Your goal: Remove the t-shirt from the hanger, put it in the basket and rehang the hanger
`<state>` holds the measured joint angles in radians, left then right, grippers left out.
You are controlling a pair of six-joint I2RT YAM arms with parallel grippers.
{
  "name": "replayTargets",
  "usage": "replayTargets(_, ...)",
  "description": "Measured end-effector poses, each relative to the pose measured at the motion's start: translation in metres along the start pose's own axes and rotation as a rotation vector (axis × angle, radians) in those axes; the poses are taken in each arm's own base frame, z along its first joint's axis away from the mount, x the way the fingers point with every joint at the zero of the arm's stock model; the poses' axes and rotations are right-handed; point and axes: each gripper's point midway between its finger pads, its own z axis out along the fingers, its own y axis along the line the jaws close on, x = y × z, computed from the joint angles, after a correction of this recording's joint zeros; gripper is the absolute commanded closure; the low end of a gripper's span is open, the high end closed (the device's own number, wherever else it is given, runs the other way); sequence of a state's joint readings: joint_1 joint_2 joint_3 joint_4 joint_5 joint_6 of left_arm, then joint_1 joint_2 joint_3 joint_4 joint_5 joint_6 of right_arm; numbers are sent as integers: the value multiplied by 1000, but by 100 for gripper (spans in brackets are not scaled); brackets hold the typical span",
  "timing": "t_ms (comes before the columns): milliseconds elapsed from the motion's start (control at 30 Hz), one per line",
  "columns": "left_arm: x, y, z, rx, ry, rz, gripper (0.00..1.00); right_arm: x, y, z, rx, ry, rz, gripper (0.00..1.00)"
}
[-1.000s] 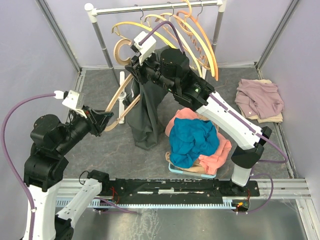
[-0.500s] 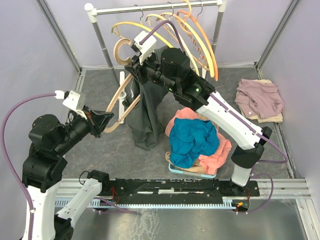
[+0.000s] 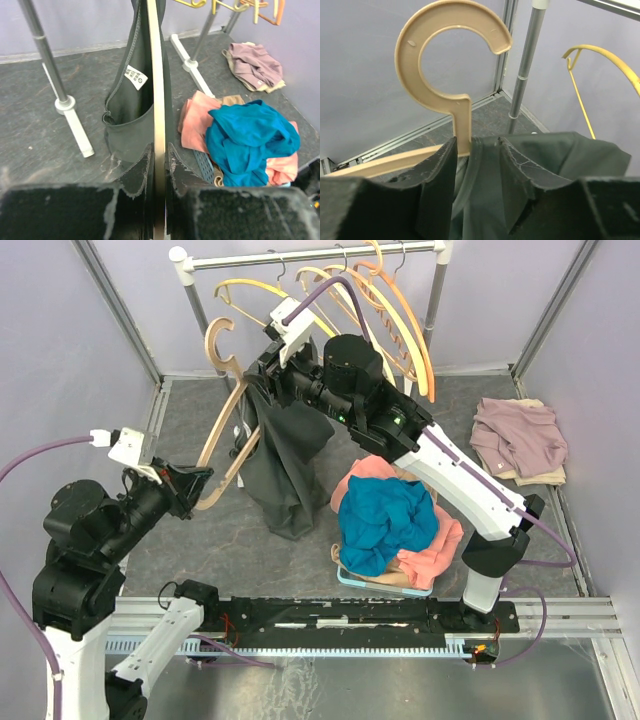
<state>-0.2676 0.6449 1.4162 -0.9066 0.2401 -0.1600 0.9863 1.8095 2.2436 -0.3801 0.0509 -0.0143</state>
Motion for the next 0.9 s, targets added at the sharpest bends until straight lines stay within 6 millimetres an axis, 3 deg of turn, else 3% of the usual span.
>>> replayTargets(467,-9,12,-13,-89,-31,3,97,0,-5,-2,31,7,15,49)
replayTargets(900,-22,9,-24,-95,-76,10,97,23,14,-6,-45,98,90,46)
